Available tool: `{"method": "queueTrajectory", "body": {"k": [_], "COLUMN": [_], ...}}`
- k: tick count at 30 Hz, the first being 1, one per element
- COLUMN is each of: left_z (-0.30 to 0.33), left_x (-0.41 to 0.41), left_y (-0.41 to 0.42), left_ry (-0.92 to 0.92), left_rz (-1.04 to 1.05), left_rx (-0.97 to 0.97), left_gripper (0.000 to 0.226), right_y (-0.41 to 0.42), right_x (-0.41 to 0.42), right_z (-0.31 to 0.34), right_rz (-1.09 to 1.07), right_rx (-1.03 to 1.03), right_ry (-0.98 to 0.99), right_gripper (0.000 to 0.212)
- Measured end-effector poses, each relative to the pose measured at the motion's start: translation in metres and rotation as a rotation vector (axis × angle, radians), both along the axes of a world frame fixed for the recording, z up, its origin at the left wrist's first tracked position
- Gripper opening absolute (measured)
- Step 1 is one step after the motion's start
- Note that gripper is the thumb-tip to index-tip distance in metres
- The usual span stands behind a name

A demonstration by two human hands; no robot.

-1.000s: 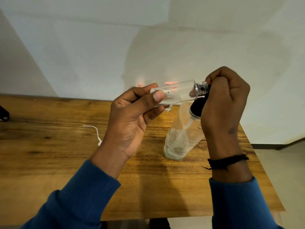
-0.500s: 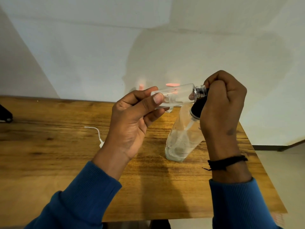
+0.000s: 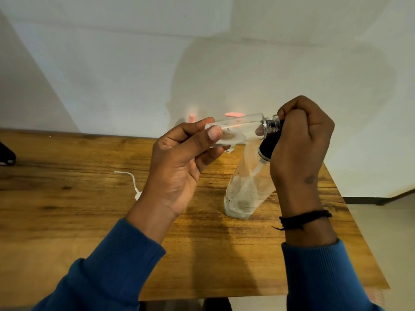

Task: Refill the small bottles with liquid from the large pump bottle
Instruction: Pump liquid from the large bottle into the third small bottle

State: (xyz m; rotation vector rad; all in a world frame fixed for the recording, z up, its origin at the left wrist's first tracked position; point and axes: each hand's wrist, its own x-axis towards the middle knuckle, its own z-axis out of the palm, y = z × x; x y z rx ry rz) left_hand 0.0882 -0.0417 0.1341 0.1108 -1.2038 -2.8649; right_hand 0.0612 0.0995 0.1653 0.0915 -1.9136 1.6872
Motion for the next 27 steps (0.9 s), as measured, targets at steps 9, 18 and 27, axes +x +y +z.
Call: {"method": "queueTrajectory", "body": {"k": [9, 18, 27], "left_z": [-0.001, -0.002, -0.0016], "left_x": [0.0007, -0.0008, -0.001], "left_y": [0.0027, 0.0018, 0.0024], "left_ry": [-0.016, -0.029, -0.031], "left_rz": [-0.02, -0.017, -0.014], "left_rx": [0.003, 0.008, 0.015], "left_gripper": [0.022, 0.019, 0.027], "right_y": [0.001, 0.0003, -0.0005], "right_x": [0.0009, 0.0, 0.0008], "right_z": [0.0018, -0.0004, 0.0021], "right_rz": [-0.021, -0.028, -0.029], "right_rx": [0.038, 0.041, 0.02], "right_ry": [-0.012, -0.028, -0.033], "right_gripper": [0.025, 0.024, 0.026]}}
